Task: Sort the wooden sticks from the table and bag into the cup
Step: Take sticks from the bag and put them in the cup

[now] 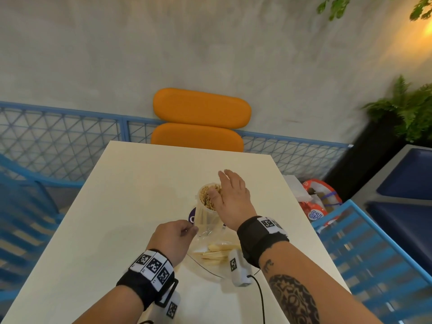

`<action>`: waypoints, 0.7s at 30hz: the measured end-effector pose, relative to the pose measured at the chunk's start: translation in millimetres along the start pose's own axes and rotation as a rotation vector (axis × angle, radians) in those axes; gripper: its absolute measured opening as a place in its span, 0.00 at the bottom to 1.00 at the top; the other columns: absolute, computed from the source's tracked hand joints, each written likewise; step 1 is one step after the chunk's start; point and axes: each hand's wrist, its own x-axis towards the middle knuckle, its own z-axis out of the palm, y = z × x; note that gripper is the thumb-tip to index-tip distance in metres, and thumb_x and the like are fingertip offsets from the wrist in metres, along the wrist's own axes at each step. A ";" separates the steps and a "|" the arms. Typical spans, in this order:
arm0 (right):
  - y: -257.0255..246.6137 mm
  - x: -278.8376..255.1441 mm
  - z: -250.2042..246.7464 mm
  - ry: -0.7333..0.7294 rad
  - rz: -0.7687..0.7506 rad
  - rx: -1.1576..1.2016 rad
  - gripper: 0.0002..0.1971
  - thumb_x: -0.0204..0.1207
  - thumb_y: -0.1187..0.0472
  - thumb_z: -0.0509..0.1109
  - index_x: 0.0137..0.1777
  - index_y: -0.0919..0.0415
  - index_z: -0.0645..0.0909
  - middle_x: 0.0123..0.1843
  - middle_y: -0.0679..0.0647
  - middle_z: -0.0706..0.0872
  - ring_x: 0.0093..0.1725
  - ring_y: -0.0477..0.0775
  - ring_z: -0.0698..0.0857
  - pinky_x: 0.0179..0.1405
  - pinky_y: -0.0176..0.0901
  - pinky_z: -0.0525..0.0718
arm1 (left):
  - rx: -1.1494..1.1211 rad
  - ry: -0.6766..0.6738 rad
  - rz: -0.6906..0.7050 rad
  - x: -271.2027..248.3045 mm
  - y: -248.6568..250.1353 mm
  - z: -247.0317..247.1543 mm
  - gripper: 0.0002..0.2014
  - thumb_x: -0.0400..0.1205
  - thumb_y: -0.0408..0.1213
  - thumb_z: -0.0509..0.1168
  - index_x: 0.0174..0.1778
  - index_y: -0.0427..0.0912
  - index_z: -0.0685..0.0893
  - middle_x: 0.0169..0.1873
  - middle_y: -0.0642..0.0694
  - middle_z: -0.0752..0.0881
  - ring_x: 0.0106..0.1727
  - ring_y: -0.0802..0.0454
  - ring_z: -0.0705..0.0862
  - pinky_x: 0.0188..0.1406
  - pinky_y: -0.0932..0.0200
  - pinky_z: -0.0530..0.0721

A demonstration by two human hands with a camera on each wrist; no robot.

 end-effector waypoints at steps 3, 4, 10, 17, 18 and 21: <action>-4.8 -9.6 -1.9 0.006 -0.014 -0.024 0.43 0.80 0.30 0.35 0.88 0.57 0.53 0.90 0.52 0.50 0.88 0.52 0.47 0.85 0.51 0.45 | 0.009 0.000 0.000 0.1 -0.3 -0.3 0.12 0.84 0.55 0.65 0.37 0.58 0.84 0.29 0.56 0.83 0.35 0.58 0.81 0.39 0.61 0.77; -5.8 -14.4 -0.4 -0.024 -0.015 -0.060 0.45 0.79 0.30 0.32 0.88 0.58 0.53 0.90 0.52 0.50 0.89 0.52 0.46 0.86 0.51 0.42 | 0.010 0.003 -0.001 0.2 0.2 -0.3 0.12 0.84 0.54 0.65 0.36 0.58 0.83 0.28 0.56 0.83 0.34 0.58 0.81 0.38 0.61 0.77; -0.3 -25.4 7.6 -0.227 -0.055 -0.196 0.46 0.79 0.29 0.29 0.89 0.58 0.47 0.90 0.53 0.44 0.88 0.51 0.37 0.86 0.57 0.33 | 0.026 0.023 0.010 0.7 0.2 1.3 0.16 0.84 0.54 0.65 0.31 0.56 0.81 0.27 0.54 0.83 0.33 0.57 0.81 0.35 0.60 0.77; 4.0 -24.9 -17.3 -0.198 -0.064 0.063 0.34 0.87 0.37 0.41 0.89 0.54 0.53 0.90 0.49 0.52 0.89 0.47 0.45 0.88 0.54 0.41 | 0.057 0.017 0.020 1.5 -2.9 0.8 0.14 0.85 0.54 0.65 0.35 0.55 0.84 0.26 0.55 0.82 0.31 0.59 0.79 0.33 0.62 0.73; 4.1 -26.2 -21.7 -0.133 -0.039 0.151 0.33 0.88 0.39 0.44 0.88 0.55 0.57 0.89 0.49 0.56 0.88 0.48 0.49 0.88 0.52 0.45 | 0.060 0.019 0.020 1.7 -3.4 1.0 0.13 0.85 0.54 0.65 0.36 0.56 0.84 0.27 0.56 0.82 0.32 0.60 0.79 0.34 0.62 0.74; -0.7 -38.1 -35.2 0.183 -0.013 0.292 0.20 0.89 0.50 0.59 0.75 0.57 0.78 0.74 0.51 0.81 0.74 0.48 0.76 0.77 0.48 0.72 | 0.058 0.025 0.008 1.9 -3.0 1.0 0.13 0.85 0.55 0.65 0.37 0.57 0.85 0.27 0.56 0.82 0.33 0.59 0.80 0.35 0.61 0.75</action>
